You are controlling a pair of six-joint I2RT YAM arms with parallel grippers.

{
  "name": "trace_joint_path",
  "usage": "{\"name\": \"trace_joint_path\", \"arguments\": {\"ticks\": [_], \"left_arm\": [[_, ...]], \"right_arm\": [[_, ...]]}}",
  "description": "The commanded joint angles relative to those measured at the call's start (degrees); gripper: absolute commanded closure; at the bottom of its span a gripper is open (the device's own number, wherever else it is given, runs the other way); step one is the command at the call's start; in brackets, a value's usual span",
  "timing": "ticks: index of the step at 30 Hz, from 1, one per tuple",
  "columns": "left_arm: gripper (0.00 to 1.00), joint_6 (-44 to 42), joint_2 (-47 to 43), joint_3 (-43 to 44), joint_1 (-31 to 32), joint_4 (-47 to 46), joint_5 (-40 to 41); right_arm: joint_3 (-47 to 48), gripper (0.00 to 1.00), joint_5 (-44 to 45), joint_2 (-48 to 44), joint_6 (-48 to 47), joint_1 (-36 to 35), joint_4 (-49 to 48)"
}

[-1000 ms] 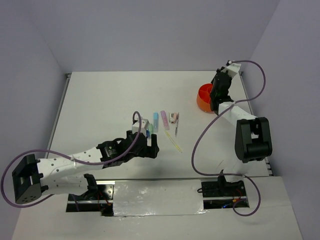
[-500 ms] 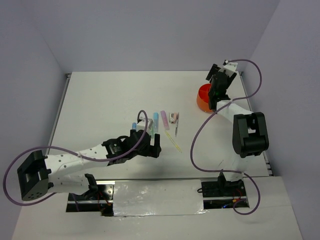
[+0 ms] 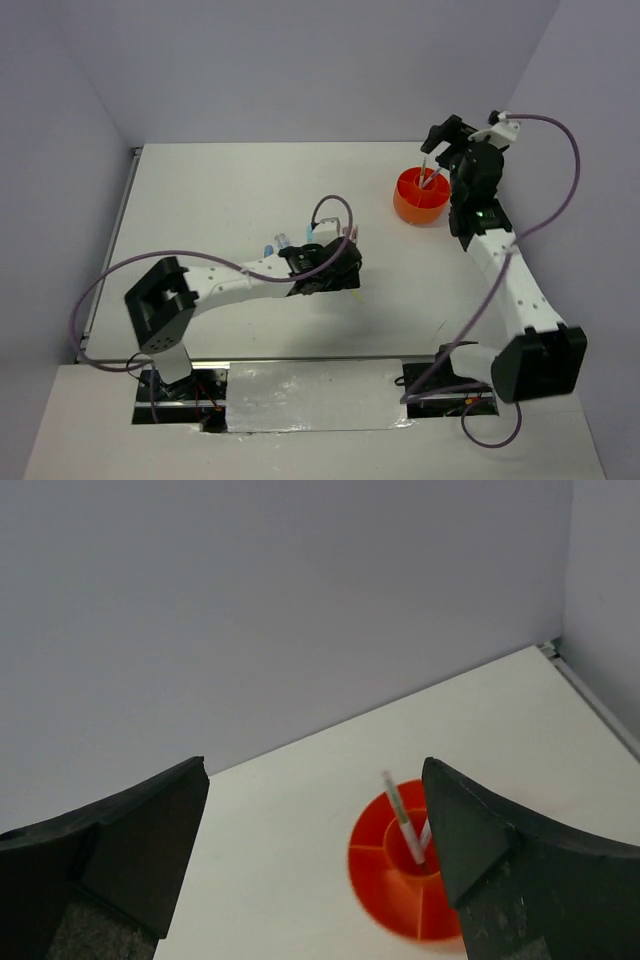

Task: Sort the stationery into containers
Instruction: Place the pen in the storage box, then pick up the pen from the center of the board.

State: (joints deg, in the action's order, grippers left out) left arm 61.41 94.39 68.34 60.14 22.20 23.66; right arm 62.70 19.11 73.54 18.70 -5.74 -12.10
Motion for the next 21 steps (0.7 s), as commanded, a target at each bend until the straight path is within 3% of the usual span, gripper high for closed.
{"name": "trace_joint_path", "arguments": {"ticks": [1,4,11,14,21], "left_arm": [[0.10,5.65,9.80,7.82,0.33,6.00,-0.10],[0.13,8.80,17.20,15.58,1.03,13.21,0.33],[0.19,14.00,23.47,21.92,2.96,17.26,1.30],[0.21,17.42,25.93,26.92,3.14,23.49,3.66],[0.23,20.15,27.95,28.52,2.71,27.55,6.31]], "right_arm": [[-1.77,0.06,-8.46,-8.57,8.19,-0.15,16.21],[-6.26,0.06,-16.90,-14.81,8.63,-0.15,19.47],[-18.74,0.08,-20.17,-29.12,10.39,-0.33,22.91],[-20.60,0.08,-21.75,-33.09,10.04,-0.41,24.21],[-19.98,0.08,-24.47,-37.15,9.34,-0.41,27.83]]}}
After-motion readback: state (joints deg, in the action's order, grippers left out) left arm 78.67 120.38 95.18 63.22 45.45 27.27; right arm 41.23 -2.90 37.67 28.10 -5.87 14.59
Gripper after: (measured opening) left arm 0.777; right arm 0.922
